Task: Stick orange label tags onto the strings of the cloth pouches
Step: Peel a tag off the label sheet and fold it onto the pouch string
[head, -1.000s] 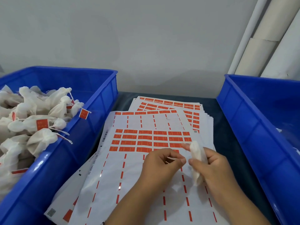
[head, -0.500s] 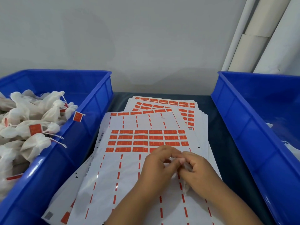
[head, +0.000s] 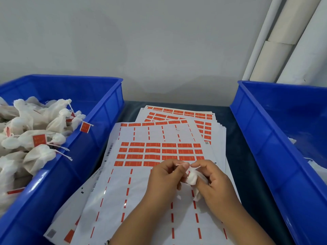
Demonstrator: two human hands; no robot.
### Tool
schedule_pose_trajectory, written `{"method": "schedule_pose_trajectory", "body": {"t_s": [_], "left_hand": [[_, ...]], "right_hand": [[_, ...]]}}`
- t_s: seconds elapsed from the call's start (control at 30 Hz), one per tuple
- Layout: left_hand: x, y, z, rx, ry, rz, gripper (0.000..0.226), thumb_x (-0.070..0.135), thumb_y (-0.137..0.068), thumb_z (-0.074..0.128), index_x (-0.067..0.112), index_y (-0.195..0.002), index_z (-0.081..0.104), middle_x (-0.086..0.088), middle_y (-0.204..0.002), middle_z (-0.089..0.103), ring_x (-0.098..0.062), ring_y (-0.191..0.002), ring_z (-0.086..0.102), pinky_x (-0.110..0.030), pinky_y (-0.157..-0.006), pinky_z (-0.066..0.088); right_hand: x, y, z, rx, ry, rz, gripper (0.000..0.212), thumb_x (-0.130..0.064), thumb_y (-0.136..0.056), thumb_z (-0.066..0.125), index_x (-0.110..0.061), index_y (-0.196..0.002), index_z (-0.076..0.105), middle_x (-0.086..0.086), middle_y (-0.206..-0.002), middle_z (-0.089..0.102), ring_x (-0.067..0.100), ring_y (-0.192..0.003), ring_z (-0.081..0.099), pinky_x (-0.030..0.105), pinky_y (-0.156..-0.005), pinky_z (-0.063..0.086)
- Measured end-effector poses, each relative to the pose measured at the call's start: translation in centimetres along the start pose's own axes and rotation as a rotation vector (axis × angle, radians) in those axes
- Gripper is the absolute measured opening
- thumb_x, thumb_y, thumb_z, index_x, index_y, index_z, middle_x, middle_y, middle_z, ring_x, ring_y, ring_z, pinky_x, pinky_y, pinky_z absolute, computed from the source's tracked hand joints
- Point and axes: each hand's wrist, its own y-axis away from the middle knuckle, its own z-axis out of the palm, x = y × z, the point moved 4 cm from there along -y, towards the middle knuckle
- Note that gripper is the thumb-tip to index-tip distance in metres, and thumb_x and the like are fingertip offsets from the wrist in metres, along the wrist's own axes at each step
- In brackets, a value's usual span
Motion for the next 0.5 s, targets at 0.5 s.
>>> {"method": "schedule_pose_trajectory", "body": {"t_s": [0.5], "left_hand": [[-0.11,0.19,0.56,-0.048,-0.021,-0.060,0.014,0.034,-0.088,0.057,0.024,-0.081,0.063,0.013,-0.069,0.065,-0.001,-0.063,0.060,-0.009,-0.057,0.043]], "right_hand": [[0.60,-0.25,-0.25,0.115,-0.202,0.042,0.021,-0.043,-0.073,0.061,-0.028,-0.087,0.066,-0.021,-0.087,0.069,-0.004,-0.088,0.063,0.005,-0.065,0.048]]}}
